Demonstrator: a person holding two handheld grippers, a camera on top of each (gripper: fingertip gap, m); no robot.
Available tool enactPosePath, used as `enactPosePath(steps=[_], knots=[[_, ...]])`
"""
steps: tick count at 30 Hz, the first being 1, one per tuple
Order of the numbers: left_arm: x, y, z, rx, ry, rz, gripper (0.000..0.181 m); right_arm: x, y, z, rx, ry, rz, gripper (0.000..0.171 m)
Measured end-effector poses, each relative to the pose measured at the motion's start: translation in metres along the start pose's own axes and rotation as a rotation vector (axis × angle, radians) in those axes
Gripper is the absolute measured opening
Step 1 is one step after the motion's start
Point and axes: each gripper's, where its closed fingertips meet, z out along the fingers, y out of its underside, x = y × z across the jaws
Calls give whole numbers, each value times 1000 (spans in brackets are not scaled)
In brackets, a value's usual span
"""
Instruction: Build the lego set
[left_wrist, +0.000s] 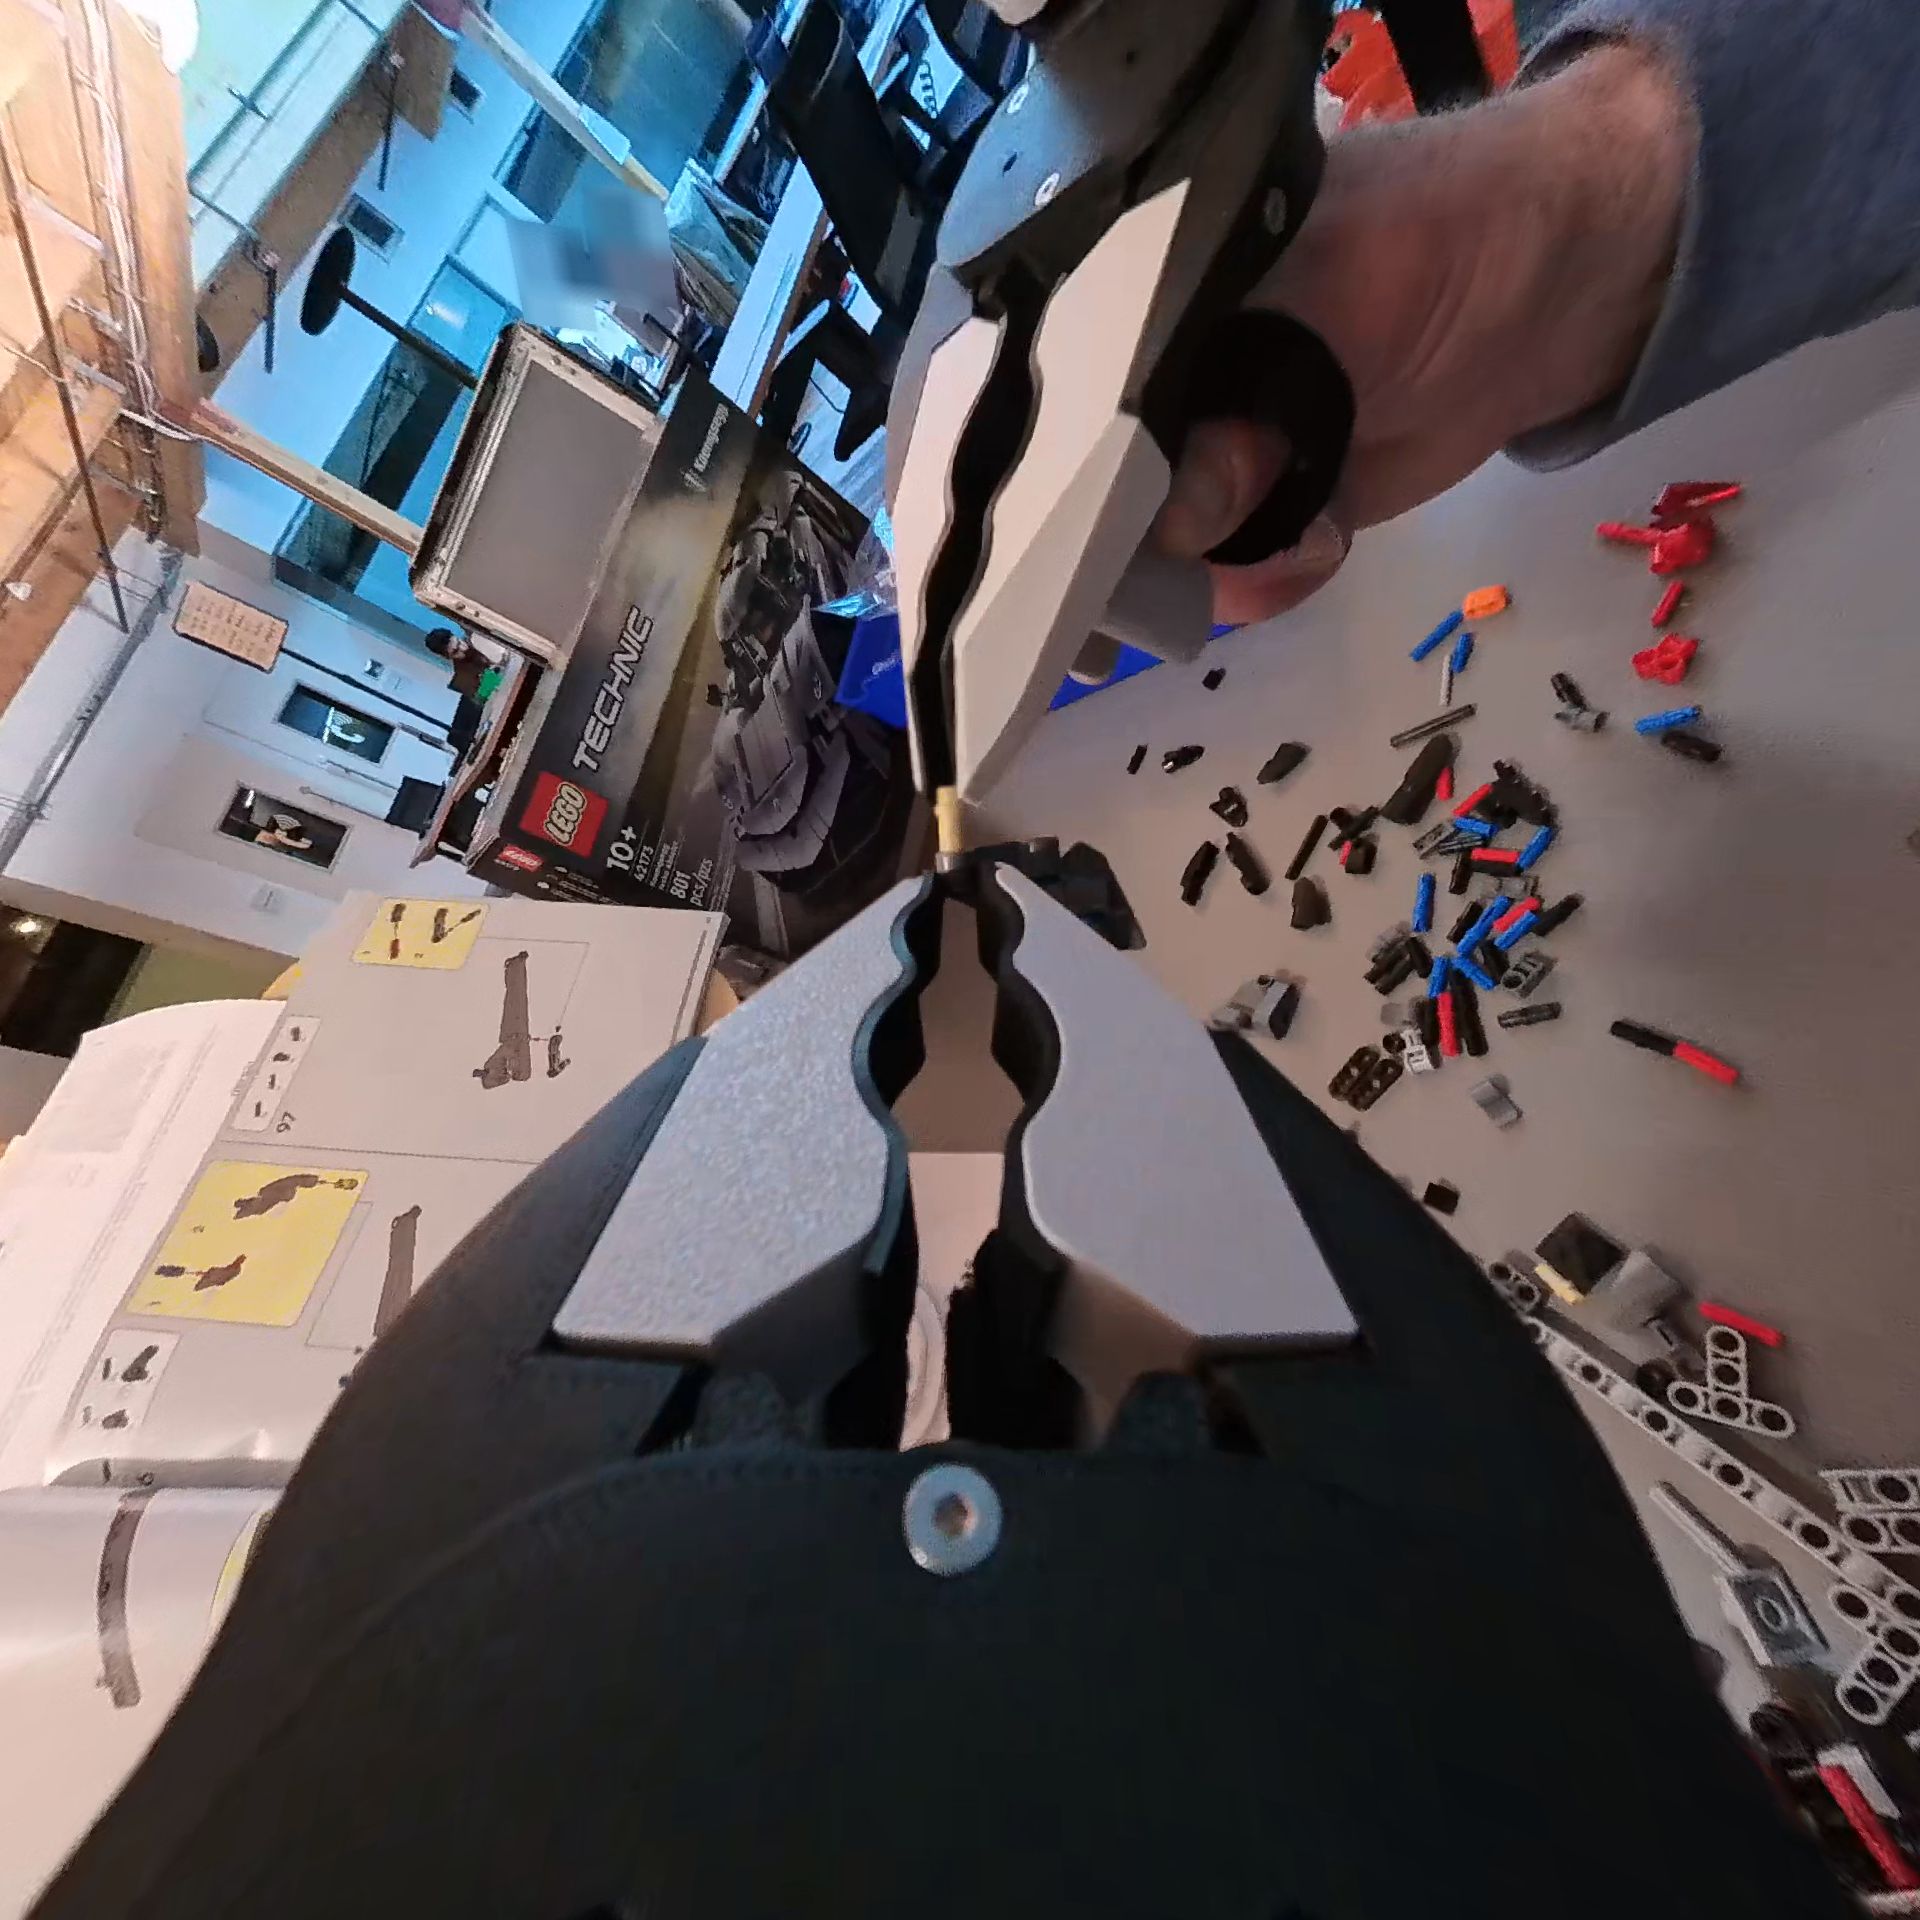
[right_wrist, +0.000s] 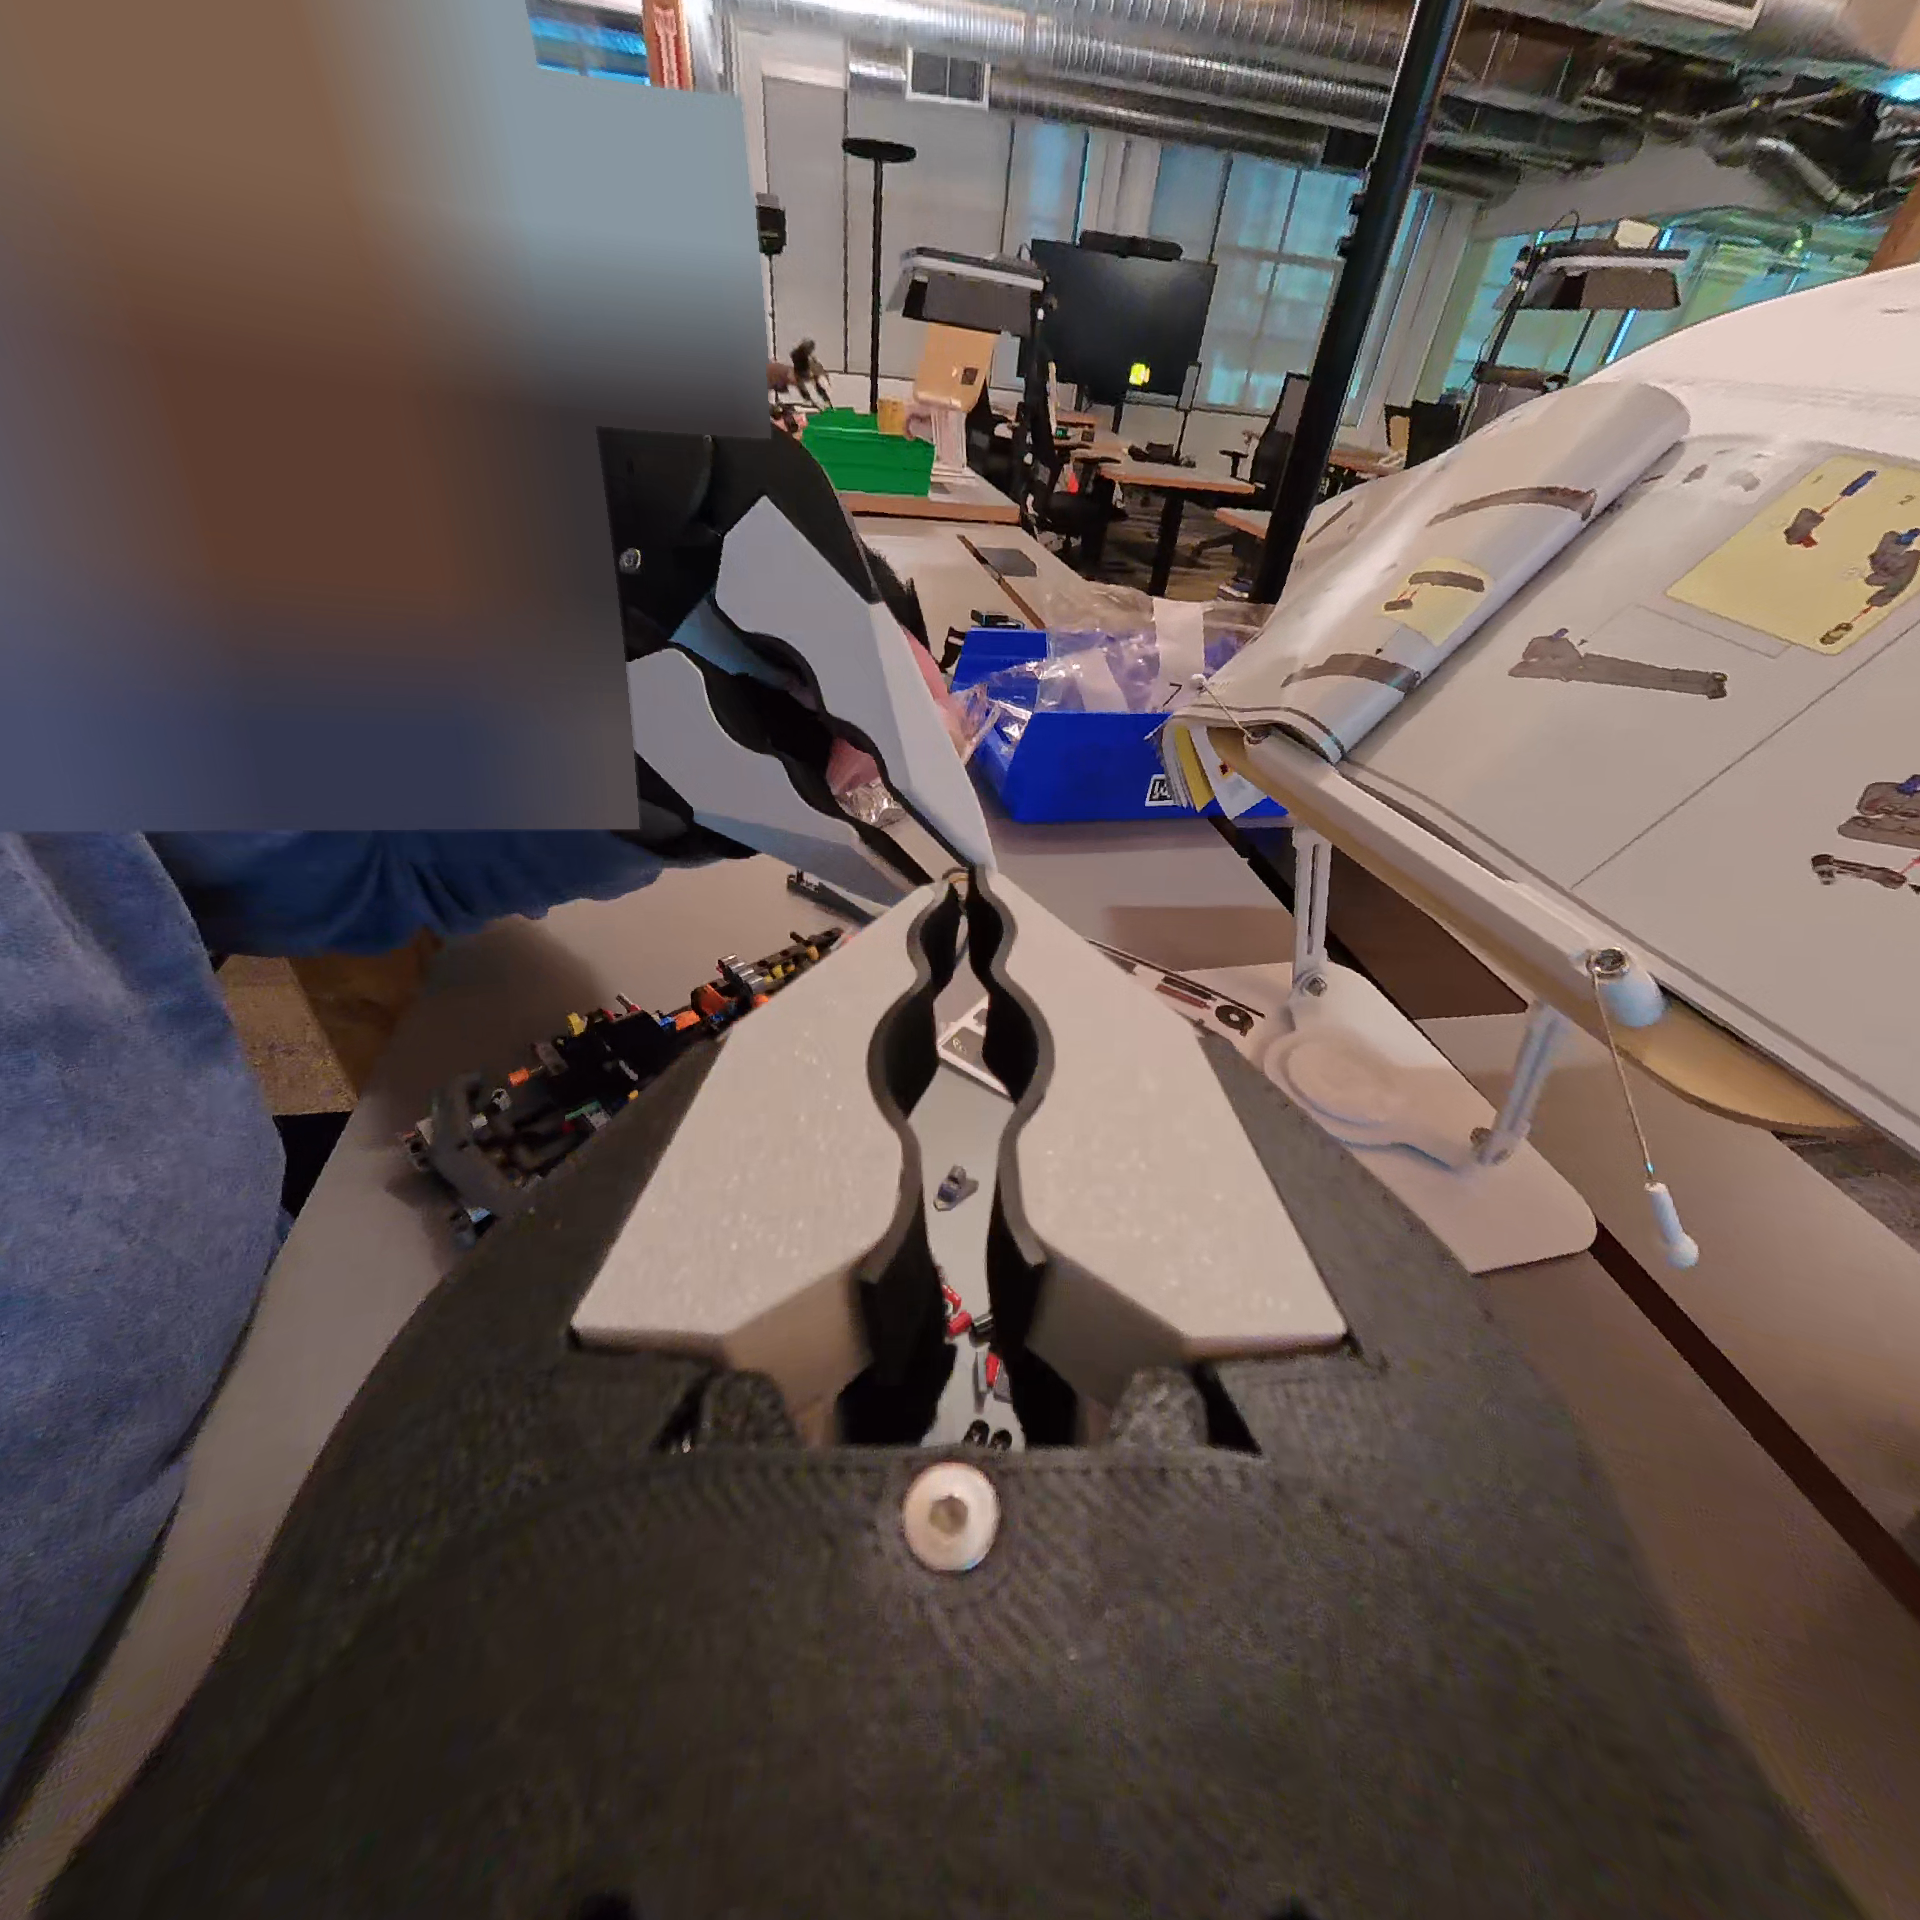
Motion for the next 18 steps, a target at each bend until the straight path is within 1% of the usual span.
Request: enactPosePath(steps=[4,11,18], knots=[[-1,-4,0,26,6,-20,4,-2,-2,-2,8,5,-33,0],[-2,-6,0,18,2,8,4,-2,-3,-3,-57,55,-150,0],[-2,-2,2,-71,-35,126,3,0,3,-3,-184,128,-225,0]])
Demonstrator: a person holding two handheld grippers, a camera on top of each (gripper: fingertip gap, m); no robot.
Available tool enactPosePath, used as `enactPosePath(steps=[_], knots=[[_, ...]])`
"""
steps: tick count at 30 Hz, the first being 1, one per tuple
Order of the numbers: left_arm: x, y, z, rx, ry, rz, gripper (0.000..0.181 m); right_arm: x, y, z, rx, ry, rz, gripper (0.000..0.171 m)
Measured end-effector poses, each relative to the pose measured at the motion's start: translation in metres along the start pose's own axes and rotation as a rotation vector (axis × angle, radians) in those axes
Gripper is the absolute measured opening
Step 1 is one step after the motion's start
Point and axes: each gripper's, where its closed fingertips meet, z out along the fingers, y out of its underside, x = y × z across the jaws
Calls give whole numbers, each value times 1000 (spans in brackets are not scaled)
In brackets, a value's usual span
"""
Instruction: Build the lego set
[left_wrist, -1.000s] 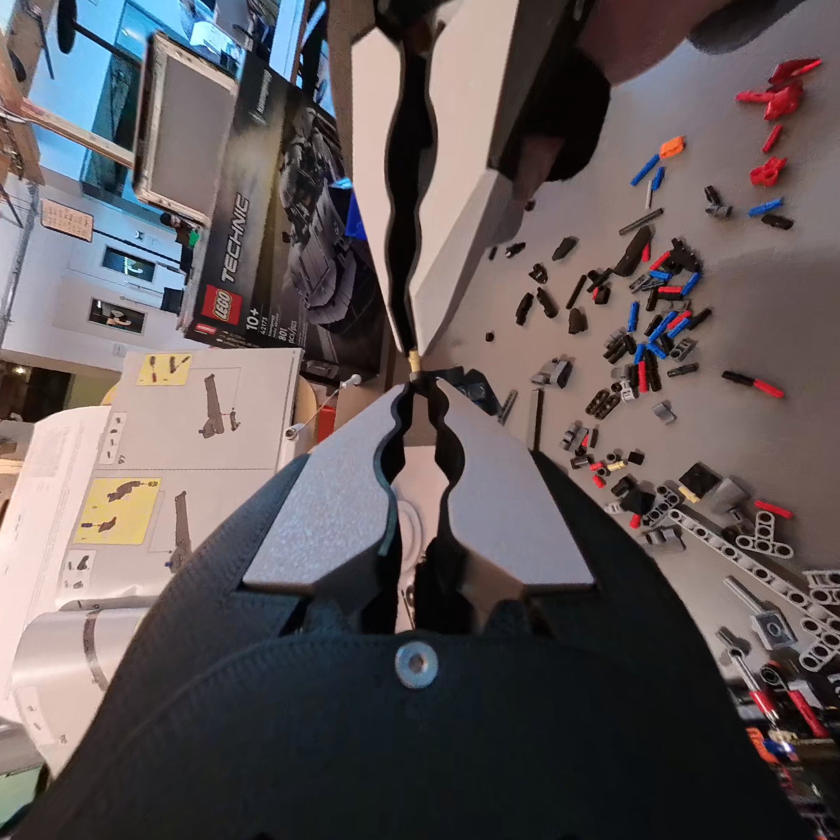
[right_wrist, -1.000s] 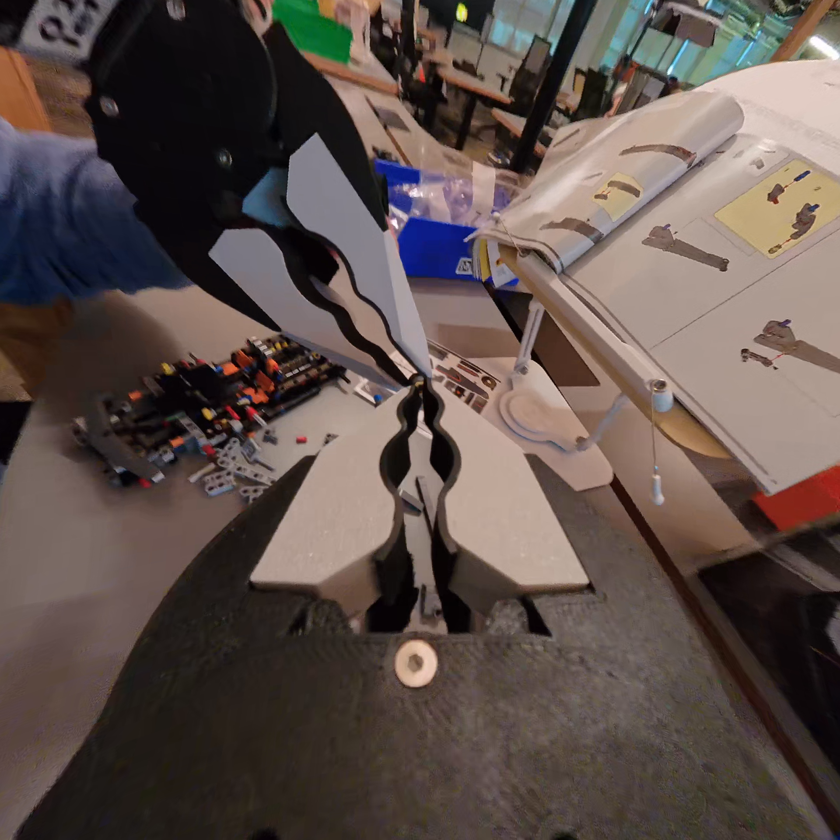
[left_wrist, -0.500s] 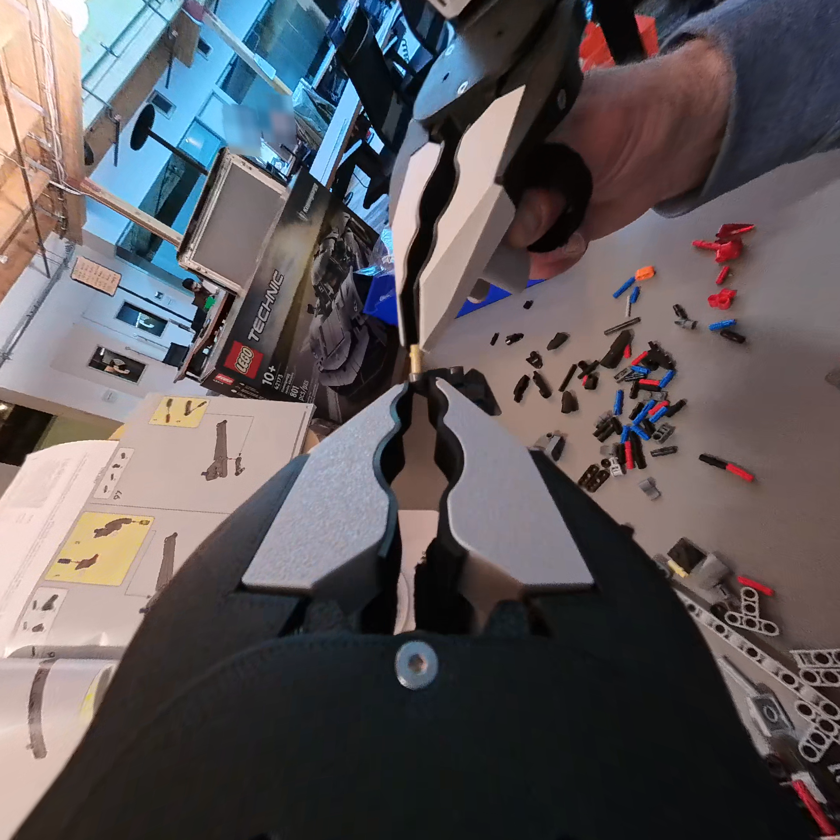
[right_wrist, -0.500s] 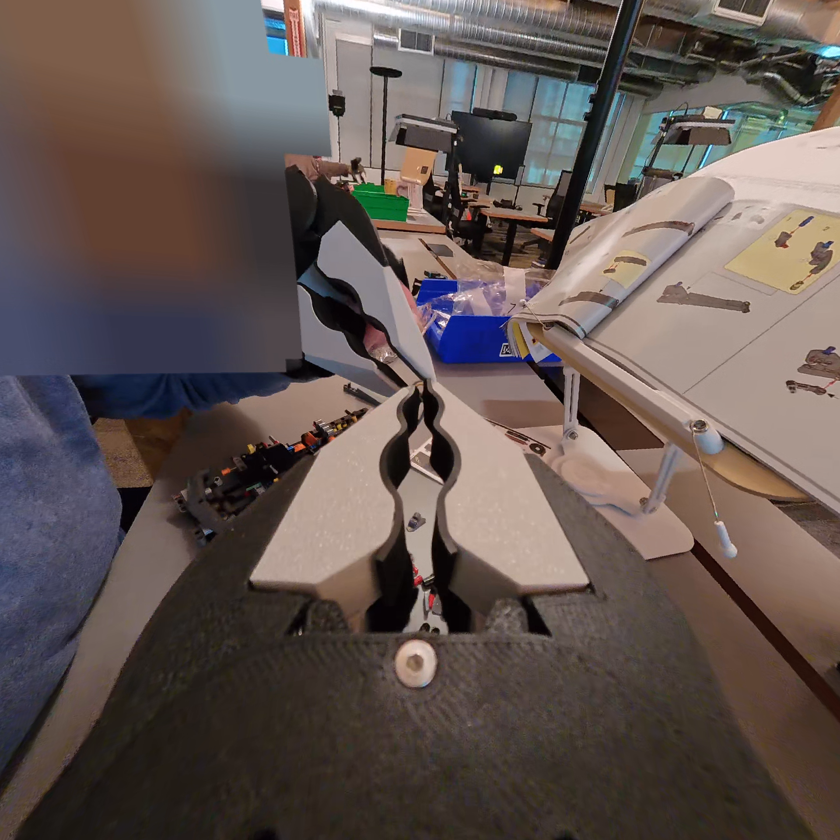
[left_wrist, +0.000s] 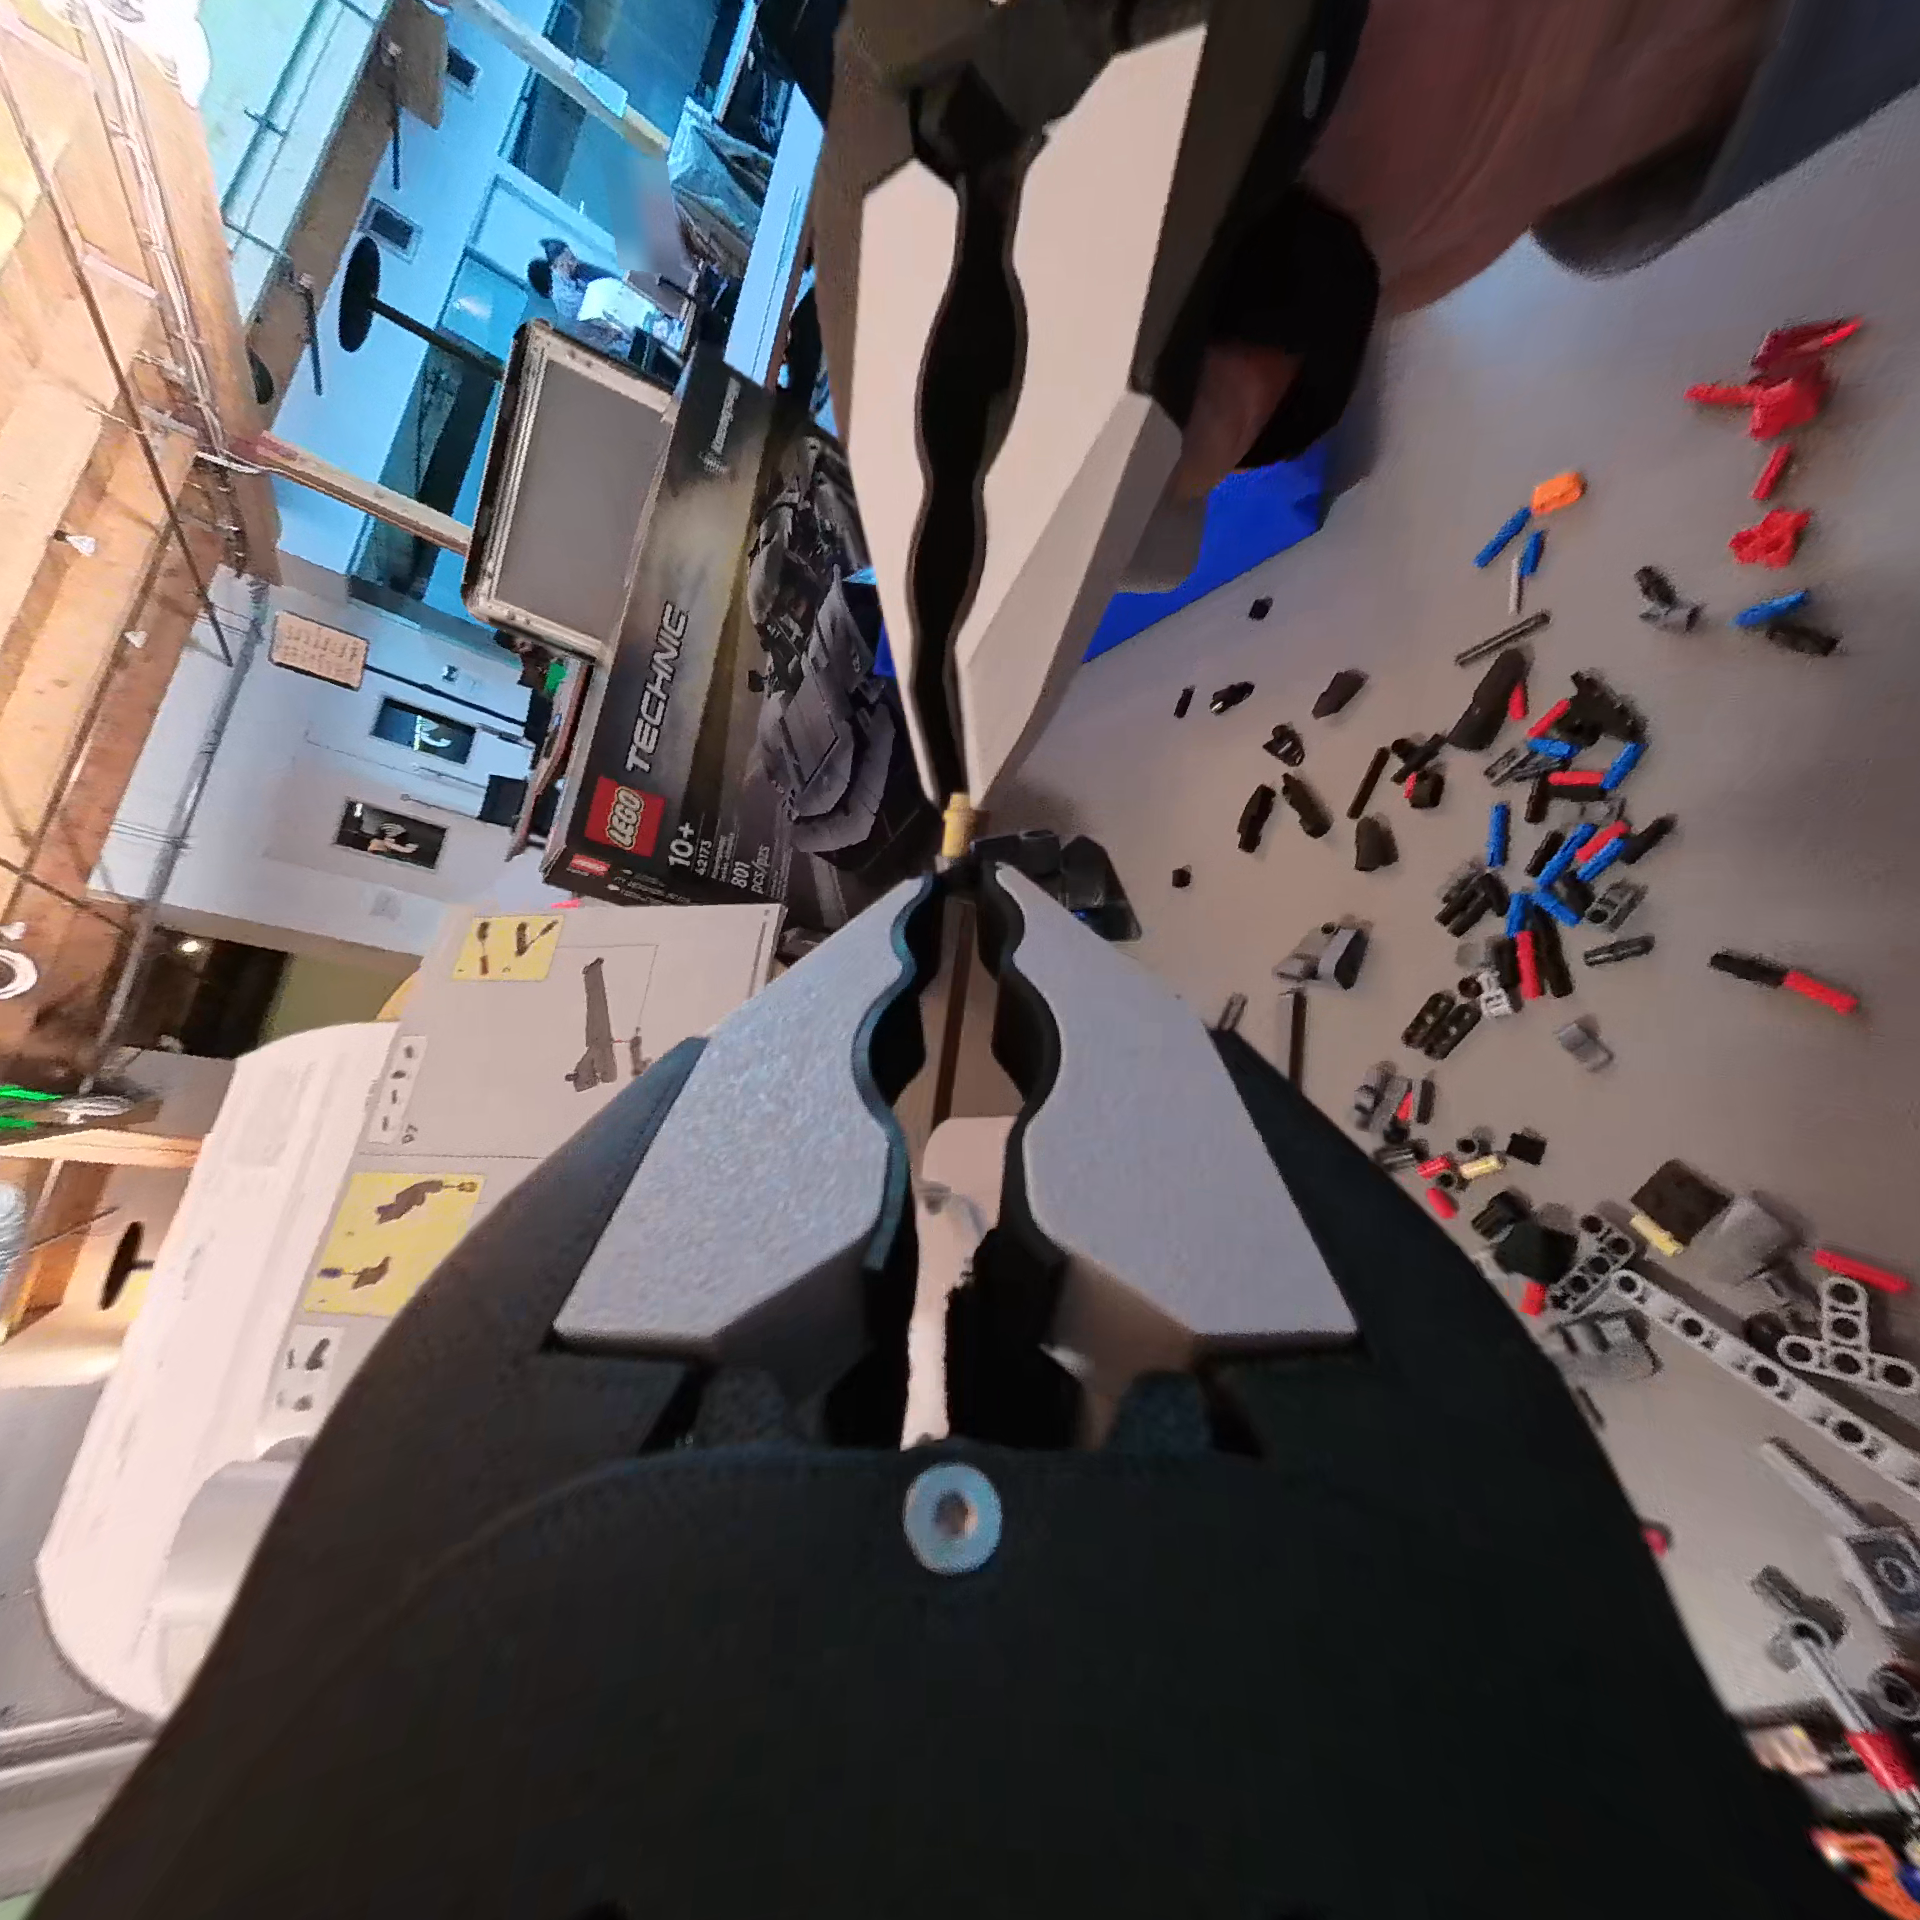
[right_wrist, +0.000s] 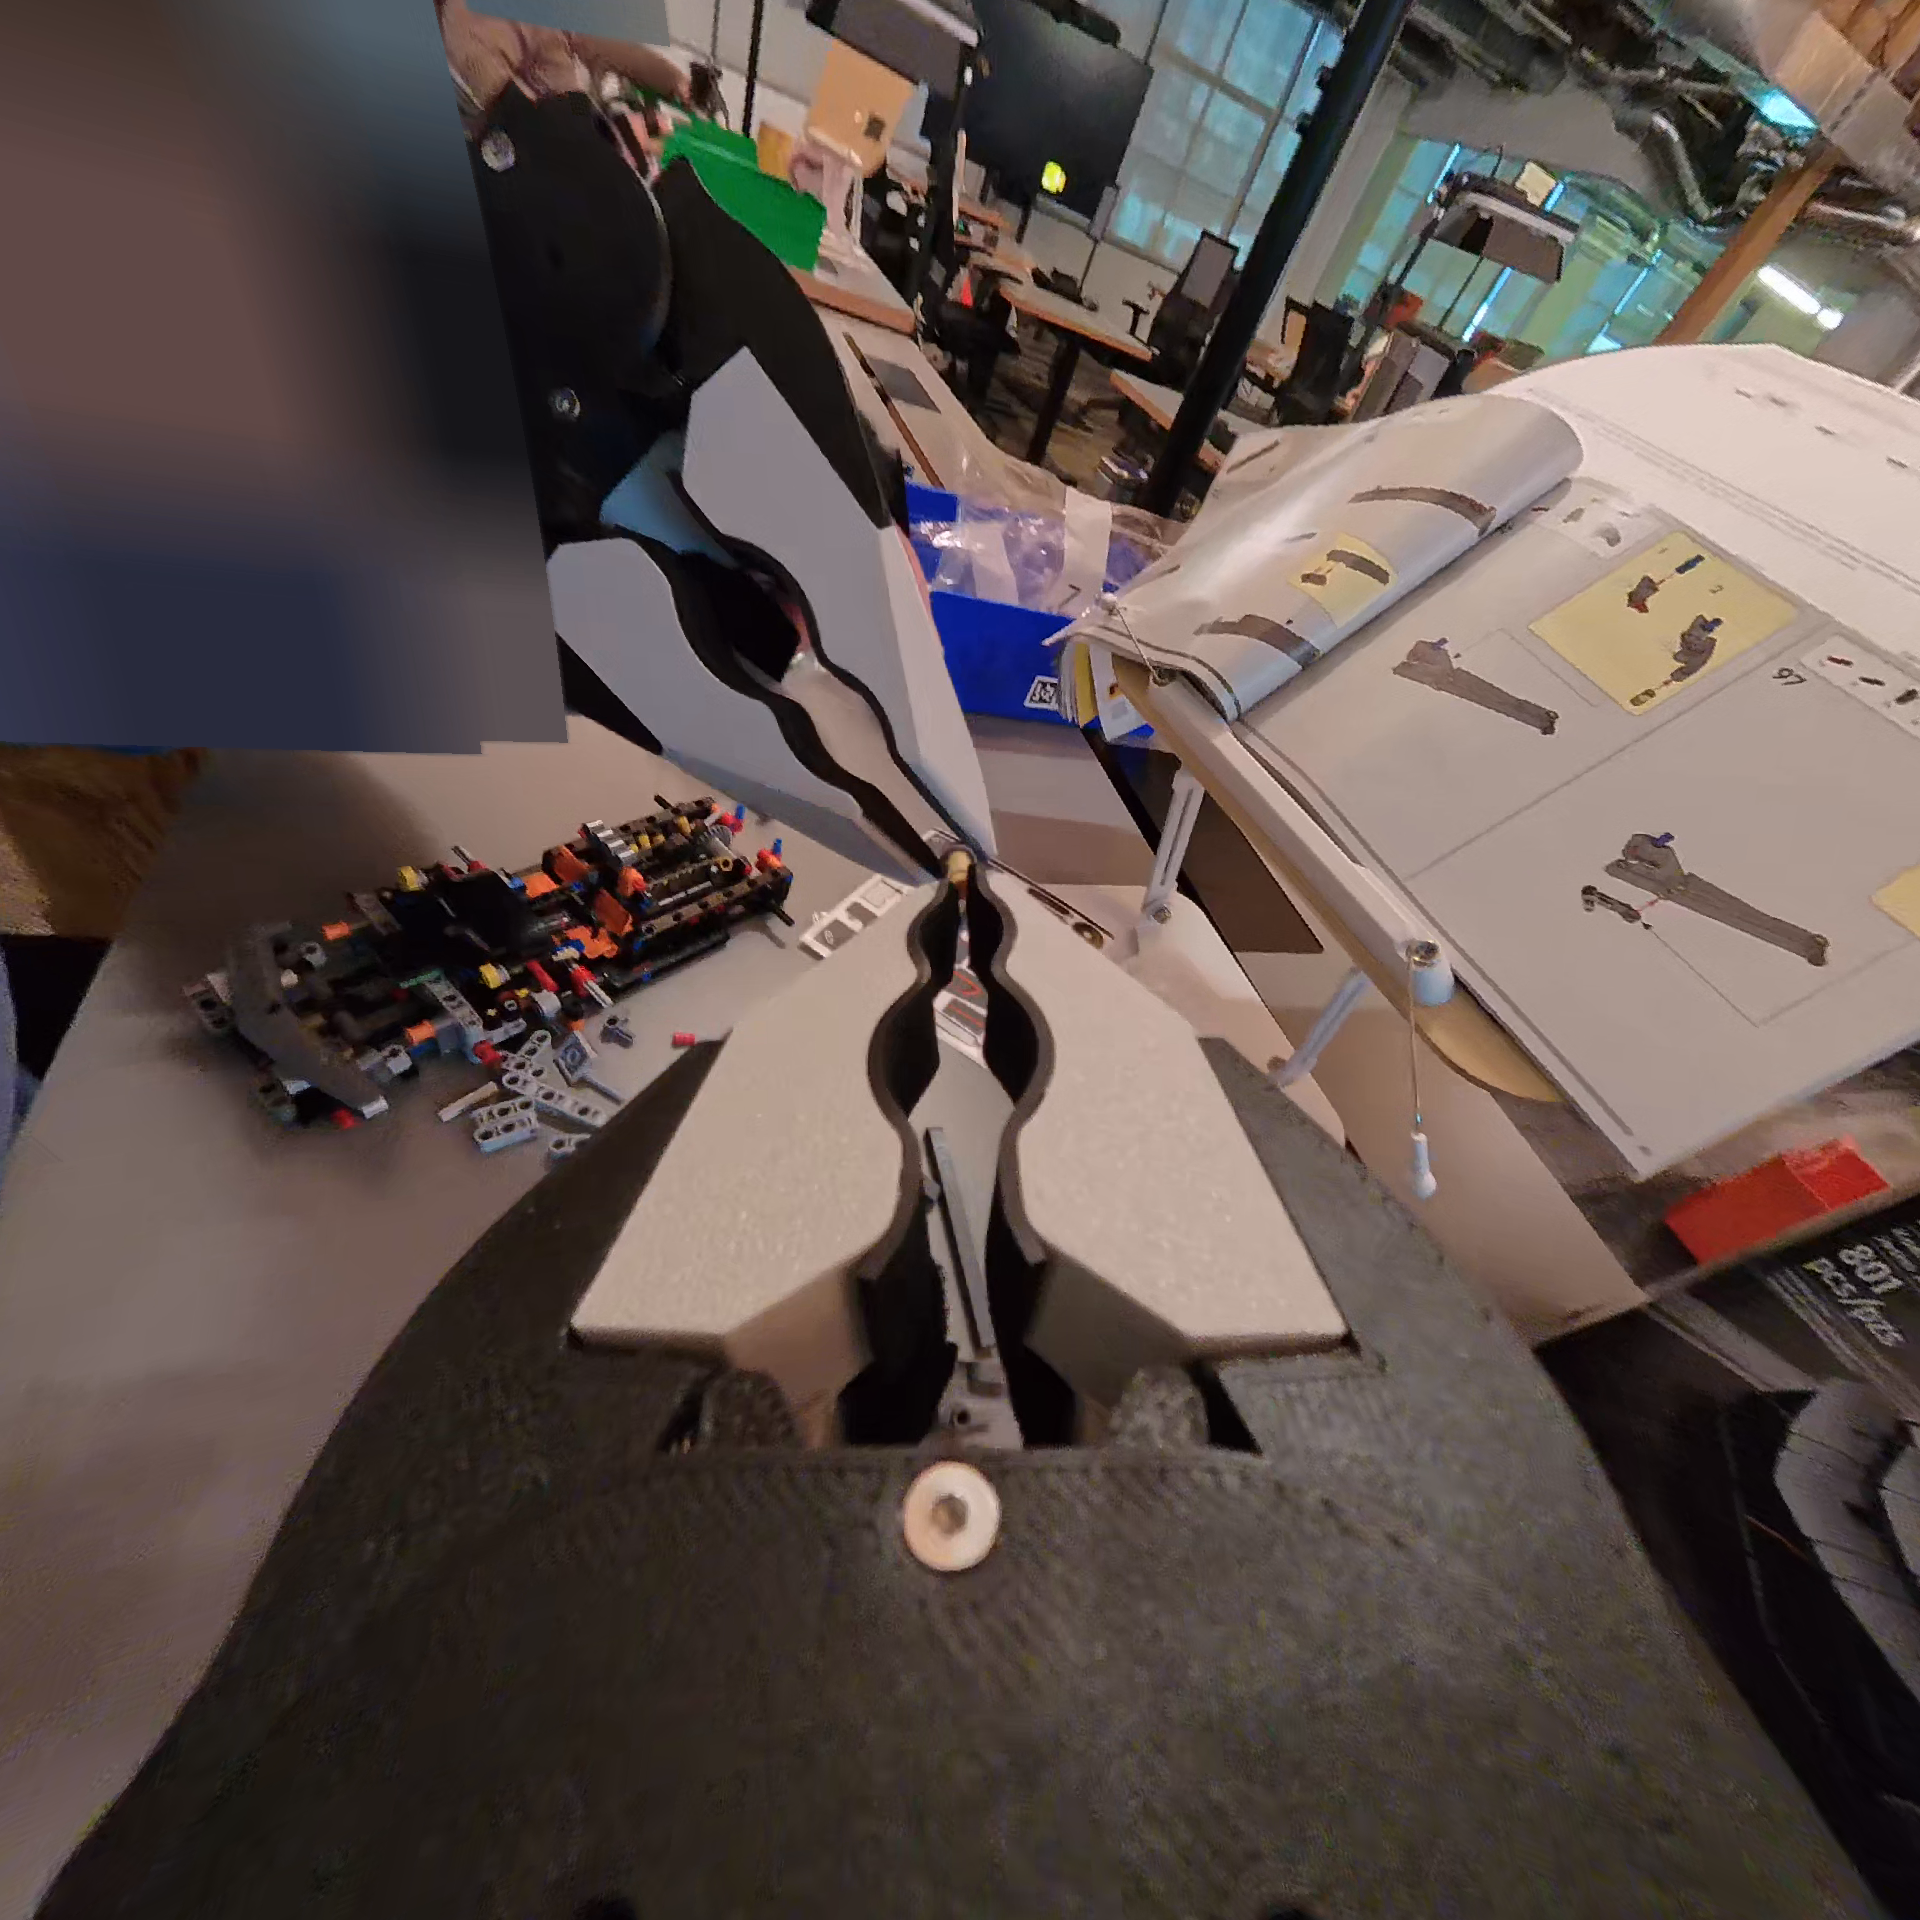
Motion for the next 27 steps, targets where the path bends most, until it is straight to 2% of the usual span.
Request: enactPosePath(steps=[15,27], knots=[[7,11,7,-187,-43,215,3,1,17,6,-249,88,-96,0],[16,21,11,-270,-6,254,4,-2,29,9,-354,93,-145,0]])
